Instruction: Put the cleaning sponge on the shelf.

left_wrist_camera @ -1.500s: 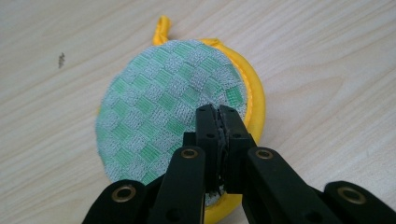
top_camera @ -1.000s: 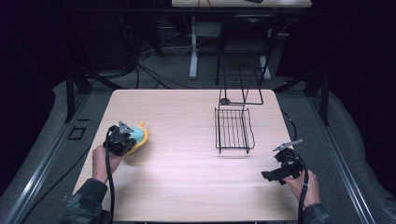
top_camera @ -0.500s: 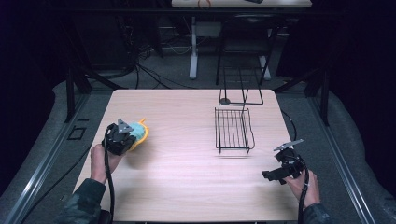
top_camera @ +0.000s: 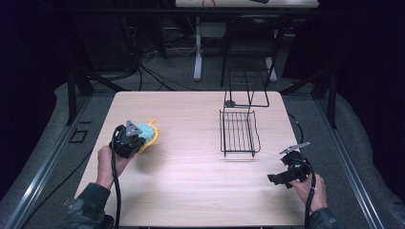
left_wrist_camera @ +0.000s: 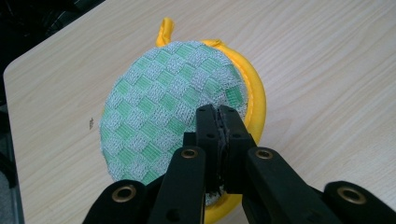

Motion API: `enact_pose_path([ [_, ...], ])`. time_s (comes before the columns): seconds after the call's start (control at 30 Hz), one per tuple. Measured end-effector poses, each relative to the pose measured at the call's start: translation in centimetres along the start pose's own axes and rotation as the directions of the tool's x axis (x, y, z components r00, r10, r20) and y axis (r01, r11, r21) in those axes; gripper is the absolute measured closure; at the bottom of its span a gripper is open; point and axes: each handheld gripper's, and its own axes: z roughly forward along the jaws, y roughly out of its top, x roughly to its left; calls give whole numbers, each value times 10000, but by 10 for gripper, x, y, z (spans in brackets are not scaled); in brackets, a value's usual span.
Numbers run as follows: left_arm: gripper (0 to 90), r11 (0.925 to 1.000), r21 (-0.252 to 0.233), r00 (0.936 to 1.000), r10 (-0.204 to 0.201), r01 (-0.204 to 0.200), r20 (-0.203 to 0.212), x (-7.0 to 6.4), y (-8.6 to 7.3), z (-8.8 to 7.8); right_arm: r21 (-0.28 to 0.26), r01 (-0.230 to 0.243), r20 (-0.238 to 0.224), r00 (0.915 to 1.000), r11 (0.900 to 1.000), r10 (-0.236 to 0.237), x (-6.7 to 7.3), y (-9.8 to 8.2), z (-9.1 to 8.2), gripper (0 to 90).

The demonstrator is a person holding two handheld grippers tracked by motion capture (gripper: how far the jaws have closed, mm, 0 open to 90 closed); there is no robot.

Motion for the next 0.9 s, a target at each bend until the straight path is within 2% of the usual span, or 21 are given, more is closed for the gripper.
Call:
enact_pose_path([
  [0.27,887,9999,6,9997,122,-122,234,-8,7,5,93,96,12,10000,9999,-96,1,1,2,0],
  [0.47,888,9993,-209,9990,314,-307,311,-15,11,5,186,166,33,9999,9997,-167,2,1,3,0],
  [0.63,887,9989,-146,9978,445,-438,497,-19,17,8,219,170,-20,9999,9996,-170,1,0,4,0],
  [0.9,887,9976,-431,9964,576,-549,622,-27,27,10,197,252,-9,9997,9995,-252,2,0,4,0],
])
